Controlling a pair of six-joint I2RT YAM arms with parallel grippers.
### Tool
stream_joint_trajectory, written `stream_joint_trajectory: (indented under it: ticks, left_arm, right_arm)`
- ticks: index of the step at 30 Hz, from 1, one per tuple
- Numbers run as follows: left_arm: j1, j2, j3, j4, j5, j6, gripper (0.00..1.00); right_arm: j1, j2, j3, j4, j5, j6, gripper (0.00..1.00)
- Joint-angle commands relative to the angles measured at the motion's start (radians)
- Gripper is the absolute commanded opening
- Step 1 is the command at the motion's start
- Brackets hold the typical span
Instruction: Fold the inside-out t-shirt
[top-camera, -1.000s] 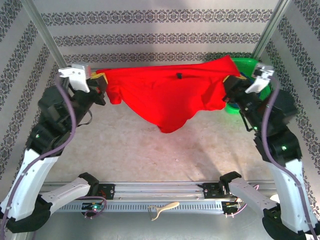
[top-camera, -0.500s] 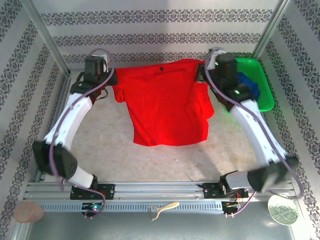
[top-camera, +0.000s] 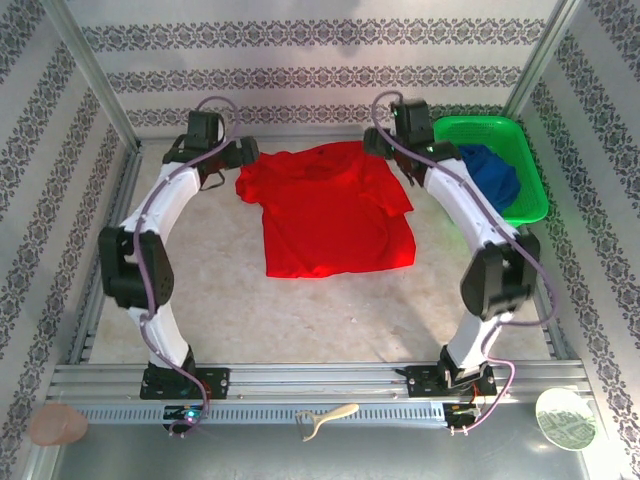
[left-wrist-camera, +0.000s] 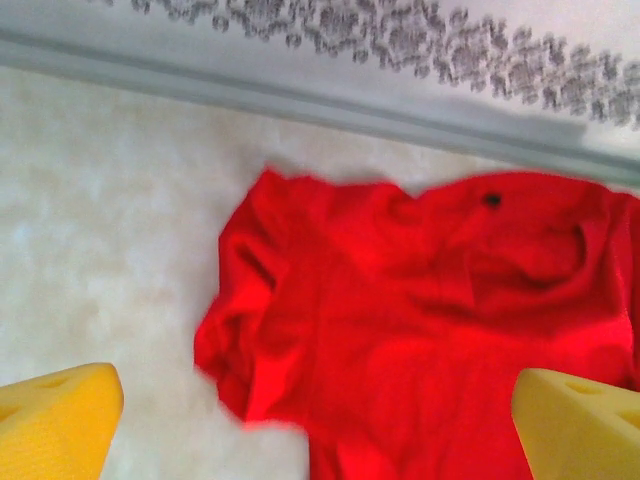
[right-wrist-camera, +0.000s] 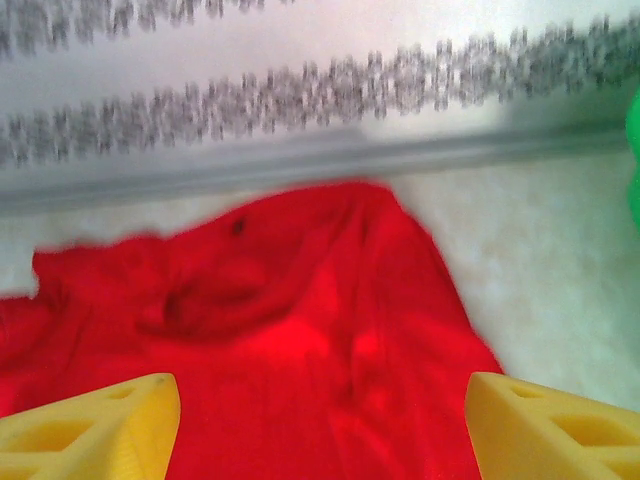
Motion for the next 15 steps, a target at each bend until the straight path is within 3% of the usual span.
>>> stream_joint_trajectory:
  ticks: [1, 6, 9, 15]
  left_arm:
    - [-0.021, -0.183, -0.215, 0.004, 0.043, -0.072, 1.0]
    - [-0.149, -0.398, -0.568, 0.04, 0.037, -0.156, 1.0]
    - [-0.233, -0.435, -0.698, 0.089, 0.009, -0.195, 1.0]
    - [-0.334, -0.359, -0.814, 0.193, 0.009, -0.239, 1.0]
  right_arm:
    - [0.018, -0.192, -0.299, 0.068, 0.015, 0.075, 0.78]
    - [-0.004, -0.357, -0.704, 0.181, 0.016, 0.152, 0.82]
    - [-0.022, -0.373, -0.813, 0.216, 0.015, 0.155, 0.82]
    - [-0.061, -0.333, -0.907, 0.278, -0.028, 0.163, 0.82]
